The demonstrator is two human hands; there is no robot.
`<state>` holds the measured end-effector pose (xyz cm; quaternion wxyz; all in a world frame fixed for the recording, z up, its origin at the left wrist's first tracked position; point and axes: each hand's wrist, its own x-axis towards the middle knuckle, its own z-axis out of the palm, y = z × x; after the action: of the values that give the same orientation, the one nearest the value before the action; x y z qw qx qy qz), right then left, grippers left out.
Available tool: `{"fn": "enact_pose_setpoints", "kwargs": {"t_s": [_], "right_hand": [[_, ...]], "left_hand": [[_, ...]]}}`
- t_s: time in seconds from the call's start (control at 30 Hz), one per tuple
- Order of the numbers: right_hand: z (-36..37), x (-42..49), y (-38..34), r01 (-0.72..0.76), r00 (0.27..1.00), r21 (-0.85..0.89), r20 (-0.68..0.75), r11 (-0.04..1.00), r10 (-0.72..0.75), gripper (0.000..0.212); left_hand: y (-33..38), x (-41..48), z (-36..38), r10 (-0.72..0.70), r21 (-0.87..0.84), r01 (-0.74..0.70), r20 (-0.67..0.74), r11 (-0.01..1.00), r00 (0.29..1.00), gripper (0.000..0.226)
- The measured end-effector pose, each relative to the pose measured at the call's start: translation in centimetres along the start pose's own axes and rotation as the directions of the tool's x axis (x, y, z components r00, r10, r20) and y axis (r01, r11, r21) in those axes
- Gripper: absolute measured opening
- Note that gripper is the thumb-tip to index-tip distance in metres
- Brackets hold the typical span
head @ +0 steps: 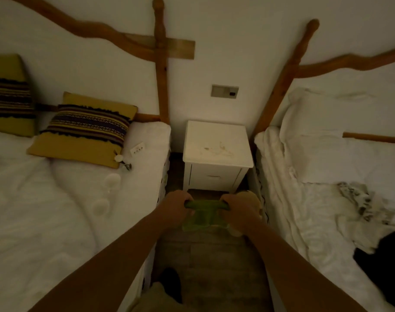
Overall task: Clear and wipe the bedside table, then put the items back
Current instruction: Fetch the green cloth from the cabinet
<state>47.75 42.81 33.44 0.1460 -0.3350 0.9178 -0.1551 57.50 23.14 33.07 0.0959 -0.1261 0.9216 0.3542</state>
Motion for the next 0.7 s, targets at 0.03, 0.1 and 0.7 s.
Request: {"fn": "enact_pose_setpoints", "kwargs": {"t_s": [0.03, 0.1, 0.7], "right_hand": [[-0.4, 0.9, 0.2, -0.005, 1.000, -0.002, -0.002, 1.000, 0.005, 0.019], [-0.6, 5.2, 1.0, -0.054, 0.999, 0.043, -0.001, 0.998, 0.054, 0.015], [7.4, 40.5, 17.7, -0.264, 0.952, 0.341, 0.243, 0.902, 0.187, 0.013]], "left_hand": [[0.0, 1.0, -0.4, 0.004, 0.001, -0.004, 0.011, 1.000, 1.000, 0.018], [-0.4, 5.4, -2.0, -0.012, 0.000, 0.012, 0.041, 1.000, 0.999, 0.019], [-10.1, 42.2, 0.5, -0.420, -0.257, 0.429, 0.094, 0.866, 0.903, 0.014]]}}
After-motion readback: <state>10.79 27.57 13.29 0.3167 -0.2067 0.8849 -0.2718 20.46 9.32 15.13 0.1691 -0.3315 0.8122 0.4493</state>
